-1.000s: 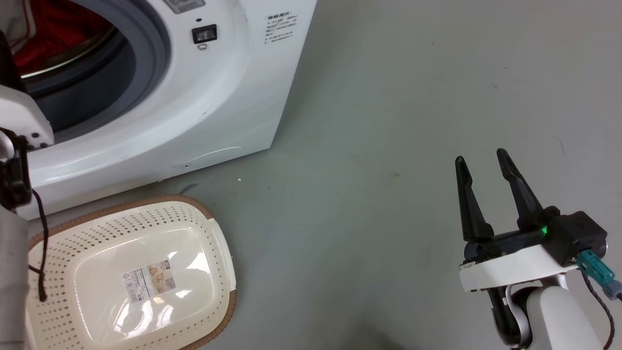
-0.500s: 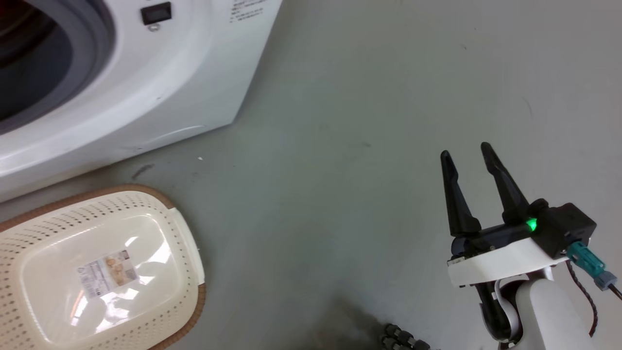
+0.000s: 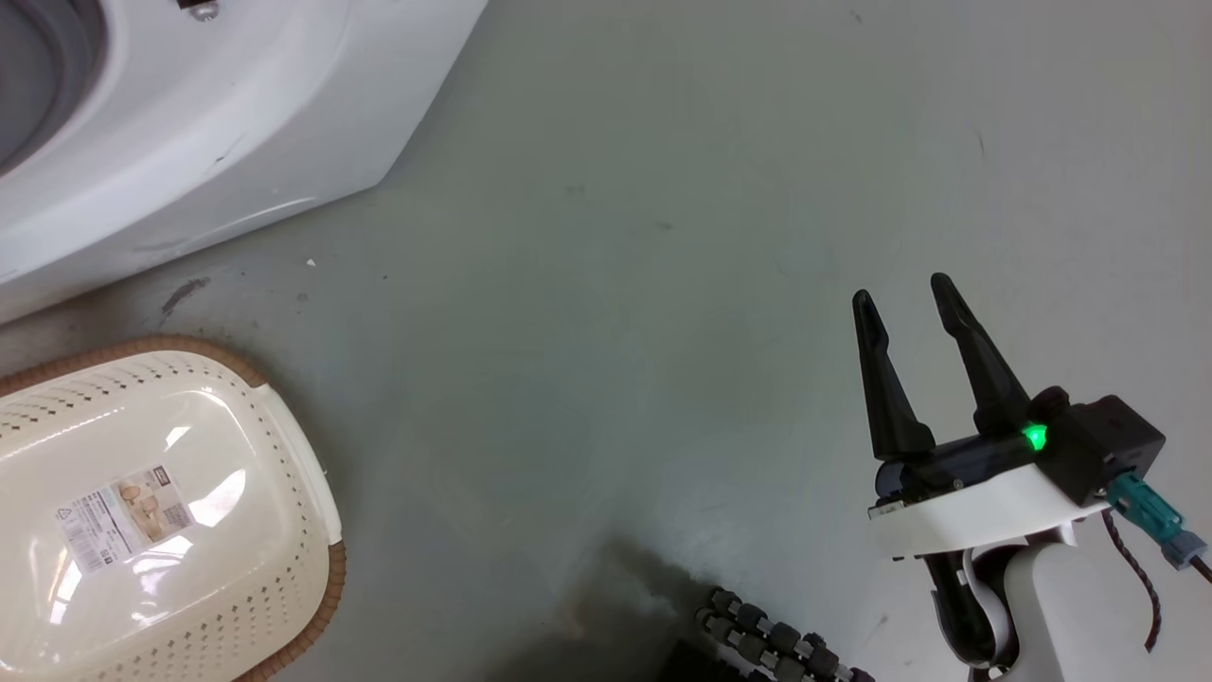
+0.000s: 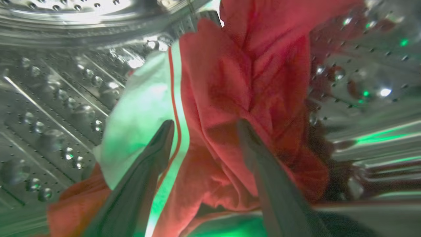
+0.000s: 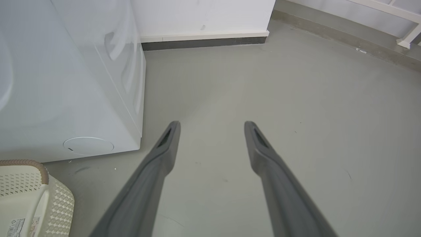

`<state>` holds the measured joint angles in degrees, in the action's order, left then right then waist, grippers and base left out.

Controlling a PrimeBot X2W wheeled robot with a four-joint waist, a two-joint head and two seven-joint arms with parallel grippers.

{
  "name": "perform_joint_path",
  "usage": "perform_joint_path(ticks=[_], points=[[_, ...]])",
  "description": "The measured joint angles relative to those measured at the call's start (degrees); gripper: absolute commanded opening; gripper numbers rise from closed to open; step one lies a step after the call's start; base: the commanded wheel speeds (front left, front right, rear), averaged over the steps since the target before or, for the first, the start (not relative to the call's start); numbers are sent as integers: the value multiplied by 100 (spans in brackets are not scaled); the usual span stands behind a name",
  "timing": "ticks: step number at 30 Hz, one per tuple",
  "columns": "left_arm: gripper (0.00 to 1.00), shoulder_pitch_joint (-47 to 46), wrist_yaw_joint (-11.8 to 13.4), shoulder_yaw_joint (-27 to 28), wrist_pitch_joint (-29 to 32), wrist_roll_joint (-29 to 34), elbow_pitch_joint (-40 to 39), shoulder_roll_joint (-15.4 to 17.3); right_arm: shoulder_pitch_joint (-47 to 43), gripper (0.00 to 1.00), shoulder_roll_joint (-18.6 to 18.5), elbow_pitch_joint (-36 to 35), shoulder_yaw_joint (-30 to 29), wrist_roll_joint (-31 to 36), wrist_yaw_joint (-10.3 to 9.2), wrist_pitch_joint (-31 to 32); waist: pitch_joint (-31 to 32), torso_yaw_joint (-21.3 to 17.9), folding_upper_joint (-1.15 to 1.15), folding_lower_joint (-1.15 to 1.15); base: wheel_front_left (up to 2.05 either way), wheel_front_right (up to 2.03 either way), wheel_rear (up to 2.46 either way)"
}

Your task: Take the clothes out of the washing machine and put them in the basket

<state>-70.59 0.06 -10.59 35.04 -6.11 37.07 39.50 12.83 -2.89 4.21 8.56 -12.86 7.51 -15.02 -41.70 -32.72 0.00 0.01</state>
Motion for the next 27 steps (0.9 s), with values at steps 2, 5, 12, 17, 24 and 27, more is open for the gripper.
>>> perform_joint_path(ticks=[2,5,12,17,24,27], points=[[100,-39,33,-32,93,9,82,-19,-26,100,-1,-43,-2,13,0,0,-48,6,0,0,0,0,0],[100,-166,54,-59,225,11,203,-32,-63,100,-1,-89,4,14,0,0,-105,20,0,0,0,0,0],[0,-366,69,-115,405,-13,460,-58,-116,100,-1,-153,16,15,0,0,-157,31,0,0,0,0,0],[0,-436,227,-122,-276,36,511,-30,-116,100,-1,-166,29,8,0,0,-154,15,0,0,0,0,0],[0,-500,452,-33,-1526,34,634,10,-93,100,-1,-100,70,-14,0,0,-29,-12,0,0,0,0,0],[0,-483,494,19,-2086,-10,658,43,-50,100,0,-65,93,-25,0,0,73,-23,0,0,0,0,0]])
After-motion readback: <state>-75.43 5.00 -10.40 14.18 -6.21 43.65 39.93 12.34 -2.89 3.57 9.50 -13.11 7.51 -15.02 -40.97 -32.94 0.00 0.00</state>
